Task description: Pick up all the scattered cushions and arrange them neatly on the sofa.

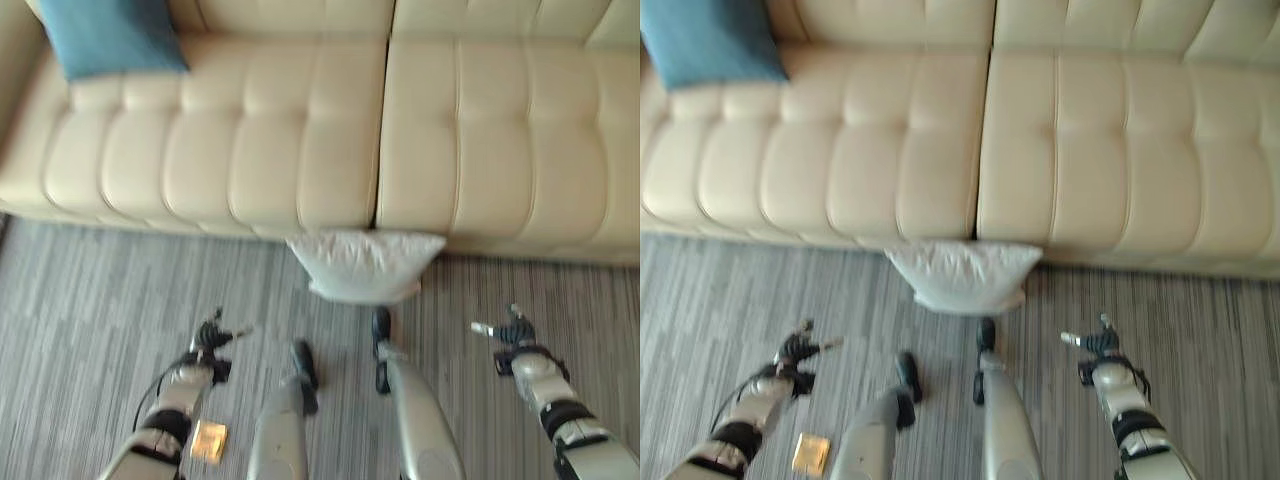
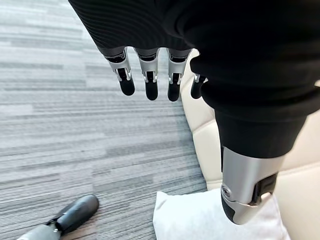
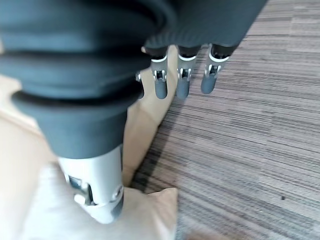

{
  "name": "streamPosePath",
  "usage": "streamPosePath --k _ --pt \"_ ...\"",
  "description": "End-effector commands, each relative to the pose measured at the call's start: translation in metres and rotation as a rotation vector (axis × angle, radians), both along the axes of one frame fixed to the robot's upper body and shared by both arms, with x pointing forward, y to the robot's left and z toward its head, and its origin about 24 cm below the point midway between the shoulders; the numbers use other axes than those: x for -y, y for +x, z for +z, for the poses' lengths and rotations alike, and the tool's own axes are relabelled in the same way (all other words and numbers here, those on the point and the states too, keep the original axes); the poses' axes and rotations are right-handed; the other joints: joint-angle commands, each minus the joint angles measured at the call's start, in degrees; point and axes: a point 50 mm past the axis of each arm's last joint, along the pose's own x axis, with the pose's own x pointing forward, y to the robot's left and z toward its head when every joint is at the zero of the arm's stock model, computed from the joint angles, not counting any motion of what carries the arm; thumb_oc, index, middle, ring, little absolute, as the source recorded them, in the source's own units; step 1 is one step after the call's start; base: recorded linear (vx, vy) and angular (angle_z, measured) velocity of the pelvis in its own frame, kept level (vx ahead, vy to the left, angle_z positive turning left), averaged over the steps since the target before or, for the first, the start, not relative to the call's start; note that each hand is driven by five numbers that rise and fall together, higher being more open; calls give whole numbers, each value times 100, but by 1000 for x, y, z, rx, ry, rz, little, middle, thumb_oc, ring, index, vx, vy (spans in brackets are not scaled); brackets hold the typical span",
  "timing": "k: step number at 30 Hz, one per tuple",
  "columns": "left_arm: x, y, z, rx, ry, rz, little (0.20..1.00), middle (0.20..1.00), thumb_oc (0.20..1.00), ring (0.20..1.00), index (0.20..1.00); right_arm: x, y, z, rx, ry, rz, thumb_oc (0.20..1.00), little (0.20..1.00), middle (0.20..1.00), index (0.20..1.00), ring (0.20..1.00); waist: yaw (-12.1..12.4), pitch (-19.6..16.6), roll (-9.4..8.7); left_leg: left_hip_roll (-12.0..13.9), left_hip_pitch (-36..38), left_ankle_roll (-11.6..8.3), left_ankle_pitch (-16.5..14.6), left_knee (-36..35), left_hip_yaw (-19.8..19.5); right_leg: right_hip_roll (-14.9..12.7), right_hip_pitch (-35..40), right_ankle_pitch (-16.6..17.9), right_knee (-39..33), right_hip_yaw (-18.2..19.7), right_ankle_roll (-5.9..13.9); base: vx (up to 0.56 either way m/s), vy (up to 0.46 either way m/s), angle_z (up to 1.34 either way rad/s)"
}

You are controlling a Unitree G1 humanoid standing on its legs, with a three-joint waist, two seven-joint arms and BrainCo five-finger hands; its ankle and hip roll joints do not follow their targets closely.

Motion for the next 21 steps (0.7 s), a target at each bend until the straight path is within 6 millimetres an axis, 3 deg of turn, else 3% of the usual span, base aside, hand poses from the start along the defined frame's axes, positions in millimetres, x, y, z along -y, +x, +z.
streamPosePath --k 1,3,4,5,6,10,11,12,13,14,18,19,21 --pt "-13 0 9 63 -5 68 1000 1000 1000 1000 1000 4 2 11 68 -24 -16 1000 1000 1000 1000 1000 -54 -397 58 263 -610 -115 -429 707 -310 -106 -220 -690 577 145 258 -145 -1 -45" --pt "-12 16 31 134 17 47 1000 1000 1000 1000 1000 -2 20 34 152 -33 6 1000 1000 1000 1000 1000 -58 -403 110 308 -1393 -77 -563 1301 -427 -84 -914 -790 1030 217 209 -78 12 7" --pt "-7 34 54 202 45 16 1000 1000 1000 1000 1000 -9 39 62 248 -40 22 1000 1000 1000 1000 1000 -39 -371 151 297 -2006 -24 -684 1745 -530 -94 -1477 -871 1450 307 163 -55 12 13" --pt "-7 35 55 204 45 16 1000 1000 1000 1000 1000 -9 40 63 250 -40 22 1000 1000 1000 1000 1000 -39 -396 164 304 -2072 -23 -700 1788 -545 -92 -1534 -886 1484 300 163 -48 16 -5" --pt "1 53 80 265 79 -29 1000 1000 1000 1000 1000 -20 58 90 336 -41 50 1000 1000 1000 1000 1000 -9 -416 219 295 -2617 5 -823 2158 -622 -59 -2046 -979 1816 351 120 -7 -1 -8" --pt "22 84 131 378 164 -125 1000 1000 1000 1000 1000 -42 84 139 469 -52 101 1000 1000 1000 1000 1000 37 -446 314 188 -3392 122 -1010 2709 -811 -41 -2799 -1121 2364 373 59 31 1 0" --pt "39 99 162 447 221 -178 1000 1000 1000 1000 1000 -62 96 165 541 -58 148 1000 1000 1000 1000 1000 61 -441 350 153 -3718 154 -1054 2911 -885 -40 -3131 -1157 2569 386 46 52 6 9" --pt "48 106 177 481 252 -202 1000 1000 1000 1000 1000 -75 101 177 572 -63 179 1000 1000 1000 1000 1000 74 -458 360 122 -3877 164 -1063 2977 -917 -43 -3274 -1170 2642 371 40 63 -25 9" --pt "68 117 210 562 321 -229 1000 1000 1000 1000 1000 -109 110 204 646 -82 262 1000 1000 1000 1000 1000 95 -486 357 75 -4104 179 -1076 3100 -991 -62 -3487 -1178 2748 354 44 35 -29 8" --pt "68 117 211 564 322 -228 1000 1000 1000 1000 1000 -109 110 205 648 -82 262 1000 1000 1000 1000 1000 95 -482 359 74 -4124 179 -1079 3112 -996 -63 -3504 -1183 2759 352 44 30 -46 7" --pt "103 129 247 652 295 -241 1000 1000 1000 1000 1000 -167 116 234 723 -39 388 1000 1000 1000 1000 1000 156 -528 359 -3 -4420 187 -1071 3219 -1078 -74 -3763 -1171 2873 338 49 16 -27 6" --pt "115 131 259 687 260 -239 200 200 200 200 200 -188 115 238 738 32 426 200 200 200 200 200 172 -577 368 -41 -4505 179 -1049 3214 -1110 -85 -3827 -1173 2877 310 48 0 0 0" --pt "119 130 261 702 253 -247 200 200 200 200 200 -195 114 239 747 57 443 200 200 200 200 200 179 -601 371 -62 -4526 174 -1036 3203 -1119 -87 -3844 -1166 2863 304 49 9 -3 8"
